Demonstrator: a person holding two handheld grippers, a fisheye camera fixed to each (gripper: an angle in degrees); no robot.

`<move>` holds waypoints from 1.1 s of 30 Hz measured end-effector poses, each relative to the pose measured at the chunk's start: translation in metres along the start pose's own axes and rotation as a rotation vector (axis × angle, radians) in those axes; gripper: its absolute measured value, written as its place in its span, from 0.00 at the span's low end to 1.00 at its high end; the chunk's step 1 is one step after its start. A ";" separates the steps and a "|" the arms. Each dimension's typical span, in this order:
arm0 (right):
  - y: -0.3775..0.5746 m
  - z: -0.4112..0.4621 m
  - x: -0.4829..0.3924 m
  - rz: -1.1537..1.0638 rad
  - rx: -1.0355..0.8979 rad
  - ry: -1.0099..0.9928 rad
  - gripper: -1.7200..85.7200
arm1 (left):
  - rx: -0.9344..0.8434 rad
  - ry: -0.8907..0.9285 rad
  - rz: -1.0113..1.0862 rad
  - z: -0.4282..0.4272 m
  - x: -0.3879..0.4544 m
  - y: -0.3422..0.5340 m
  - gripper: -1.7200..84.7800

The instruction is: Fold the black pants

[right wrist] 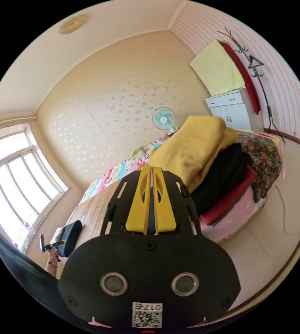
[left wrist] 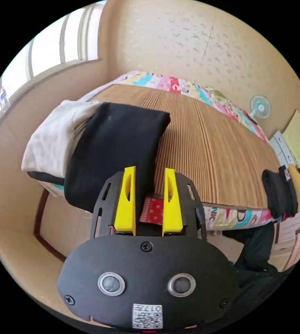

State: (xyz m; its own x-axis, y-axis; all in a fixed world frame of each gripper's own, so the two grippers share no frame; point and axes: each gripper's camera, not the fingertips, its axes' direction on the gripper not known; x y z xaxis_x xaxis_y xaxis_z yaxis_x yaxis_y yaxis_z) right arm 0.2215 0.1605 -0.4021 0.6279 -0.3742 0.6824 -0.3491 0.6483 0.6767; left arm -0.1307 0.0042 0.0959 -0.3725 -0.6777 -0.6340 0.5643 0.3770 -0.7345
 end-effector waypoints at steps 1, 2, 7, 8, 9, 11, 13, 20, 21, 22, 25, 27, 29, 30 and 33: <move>0.004 0.008 0.000 0.007 -0.008 -0.010 0.04 | 0.010 -0.039 0.007 0.008 0.008 0.003 0.17; 0.013 0.024 -0.002 0.012 -0.035 -0.042 0.04 | 0.030 -0.164 0.035 0.017 0.030 0.012 0.17; 0.045 0.079 -0.009 -0.003 -0.154 -0.170 0.06 | 0.029 -0.399 0.084 0.049 0.088 0.040 0.13; 0.051 0.090 -0.007 0.004 -0.175 -0.190 0.06 | 0.020 -0.430 0.095 0.057 0.095 0.045 0.13; 0.057 0.098 -0.003 0.011 -0.193 -0.211 0.06 | 0.009 -0.457 0.104 0.065 0.100 0.048 0.12; 0.065 0.107 0.004 0.020 -0.208 -0.243 0.07 | -0.011 -0.464 0.118 0.075 0.101 0.049 0.11; 0.073 0.113 0.013 0.028 -0.220 -0.273 0.07 | -0.012 -0.416 0.086 0.069 0.086 0.048 0.10; 0.102 0.128 0.053 0.011 -0.259 -0.274 0.06 | 0.347 0.314 0.062 -0.054 -0.002 0.059 0.05; 0.106 0.131 0.059 0.012 -0.266 -0.274 0.06 | 0.373 0.368 0.103 -0.067 0.005 0.055 0.05; 0.109 0.134 0.061 0.012 -0.271 -0.280 0.06 | 0.387 0.392 0.124 -0.073 0.011 0.053 0.04; 0.122 0.145 0.071 0.003 -0.297 -0.326 0.06 | 0.405 0.527 0.192 -0.089 0.037 0.047 0.03; 0.135 0.156 0.073 -0.027 -0.334 -0.347 0.07 | 0.404 0.610 0.273 -0.094 0.072 0.055 0.03; 0.147 0.166 0.073 -0.061 -0.378 -0.354 0.07 | 0.388 0.647 0.361 -0.095 0.107 0.071 0.03; 0.155 0.172 0.072 -0.087 -0.405 -0.353 0.07 | 0.369 0.664 0.429 -0.095 0.133 0.086 0.03; 0.175 0.188 0.070 -0.169 -0.470 -0.341 0.08 | 0.325 0.730 0.579 -0.091 0.190 0.141 0.03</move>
State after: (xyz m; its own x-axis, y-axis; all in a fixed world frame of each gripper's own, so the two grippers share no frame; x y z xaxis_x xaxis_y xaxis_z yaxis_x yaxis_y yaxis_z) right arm 0.0738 0.1230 -0.1843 0.3619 -0.6384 0.6793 0.1298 0.7561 0.6414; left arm -0.1884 -0.0137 -0.1503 -0.2765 0.1538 -0.9486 0.9372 0.2615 -0.2308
